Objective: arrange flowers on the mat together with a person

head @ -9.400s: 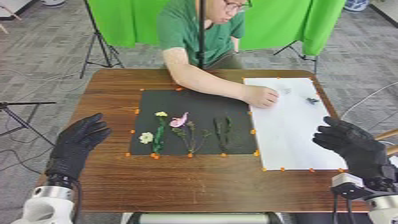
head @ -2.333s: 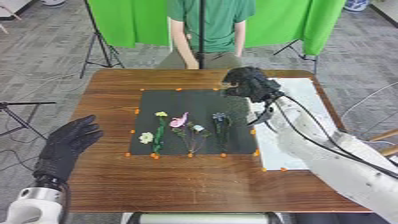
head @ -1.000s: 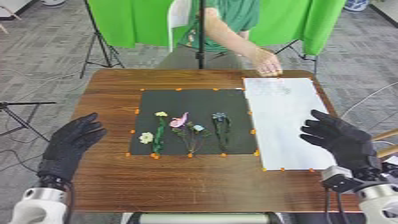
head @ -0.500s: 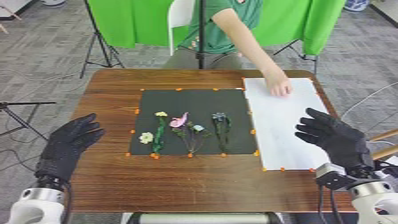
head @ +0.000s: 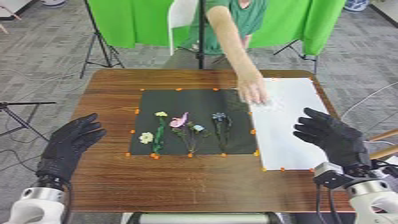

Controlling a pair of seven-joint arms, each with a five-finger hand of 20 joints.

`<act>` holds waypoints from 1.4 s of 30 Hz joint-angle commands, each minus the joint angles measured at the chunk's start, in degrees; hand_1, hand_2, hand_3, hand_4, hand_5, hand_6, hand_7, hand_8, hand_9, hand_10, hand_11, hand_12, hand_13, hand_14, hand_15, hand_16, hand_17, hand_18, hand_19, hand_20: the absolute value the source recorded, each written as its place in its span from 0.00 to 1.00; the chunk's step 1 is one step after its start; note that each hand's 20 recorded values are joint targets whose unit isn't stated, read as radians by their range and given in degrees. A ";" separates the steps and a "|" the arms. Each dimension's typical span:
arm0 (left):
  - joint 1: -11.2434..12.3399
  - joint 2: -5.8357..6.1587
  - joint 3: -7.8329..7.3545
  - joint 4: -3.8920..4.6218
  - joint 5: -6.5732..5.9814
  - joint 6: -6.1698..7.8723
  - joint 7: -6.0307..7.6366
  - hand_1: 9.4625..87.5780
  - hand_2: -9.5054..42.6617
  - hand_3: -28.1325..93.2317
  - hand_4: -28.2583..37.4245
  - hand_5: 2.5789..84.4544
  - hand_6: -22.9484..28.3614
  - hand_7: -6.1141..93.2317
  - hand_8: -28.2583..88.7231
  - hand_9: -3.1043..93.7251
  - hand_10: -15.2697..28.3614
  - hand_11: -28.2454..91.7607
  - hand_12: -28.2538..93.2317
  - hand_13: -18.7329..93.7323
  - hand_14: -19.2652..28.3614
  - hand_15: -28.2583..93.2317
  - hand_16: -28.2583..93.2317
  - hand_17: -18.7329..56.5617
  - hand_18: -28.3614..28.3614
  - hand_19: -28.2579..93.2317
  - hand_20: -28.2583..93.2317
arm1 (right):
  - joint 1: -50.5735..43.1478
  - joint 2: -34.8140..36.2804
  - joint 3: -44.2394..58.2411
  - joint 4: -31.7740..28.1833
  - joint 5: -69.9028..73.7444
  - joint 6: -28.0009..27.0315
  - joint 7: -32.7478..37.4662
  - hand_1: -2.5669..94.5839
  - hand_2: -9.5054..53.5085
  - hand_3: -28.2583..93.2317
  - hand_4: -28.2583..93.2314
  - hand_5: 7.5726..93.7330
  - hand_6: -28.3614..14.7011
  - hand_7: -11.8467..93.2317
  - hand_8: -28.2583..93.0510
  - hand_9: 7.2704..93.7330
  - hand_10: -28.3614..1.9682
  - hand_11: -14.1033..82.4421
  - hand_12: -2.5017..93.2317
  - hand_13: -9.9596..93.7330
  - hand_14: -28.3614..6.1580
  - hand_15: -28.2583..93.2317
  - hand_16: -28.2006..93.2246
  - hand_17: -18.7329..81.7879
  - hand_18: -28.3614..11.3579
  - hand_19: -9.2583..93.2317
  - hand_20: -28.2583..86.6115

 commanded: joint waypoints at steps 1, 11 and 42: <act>0.23 -0.27 0.54 0.47 0.17 -0.85 -1.03 0.26 0.32 0.81 0.10 0.50 0.56 0.30 0.16 0.42 0.72 0.52 0.38 0.45 0.79 0.62 0.23 0.22 0.92 0.70 0.30 | -0.41 0.15 -0.37 -0.02 -0.98 0.41 0.18 0.18 0.27 0.94 0.04 0.45 0.54 0.28 0.15 0.45 0.42 0.32 0.27 0.47 0.42 0.50 0.42 0.31 0.17 0.59 0.48; 0.83 -0.42 -0.06 0.23 0.22 -0.82 -1.26 0.26 0.32 0.81 0.10 0.50 0.56 0.30 0.16 0.41 0.72 0.52 0.38 0.45 0.78 0.62 0.23 0.22 0.92 0.70 0.30 | 0.31 0.01 -0.33 0.21 -2.33 -0.47 1.00 0.18 0.28 0.94 0.04 0.45 0.54 0.28 0.15 0.46 0.41 0.32 0.27 0.47 0.42 0.50 0.42 0.31 0.17 0.59 0.48; 2.96 0.18 -1.82 -1.01 -0.31 0.72 0.80 0.26 0.32 0.81 0.10 0.50 0.55 0.30 0.16 0.42 0.72 0.52 0.38 0.45 0.78 0.62 0.23 0.22 0.92 0.70 0.30 | 6.73 1.19 -4.05 2.14 -2.09 -2.63 1.97 0.17 0.28 0.94 0.04 0.46 0.54 0.28 0.16 0.47 0.41 0.32 0.27 0.48 0.42 0.50 0.42 0.31 0.17 0.59 0.48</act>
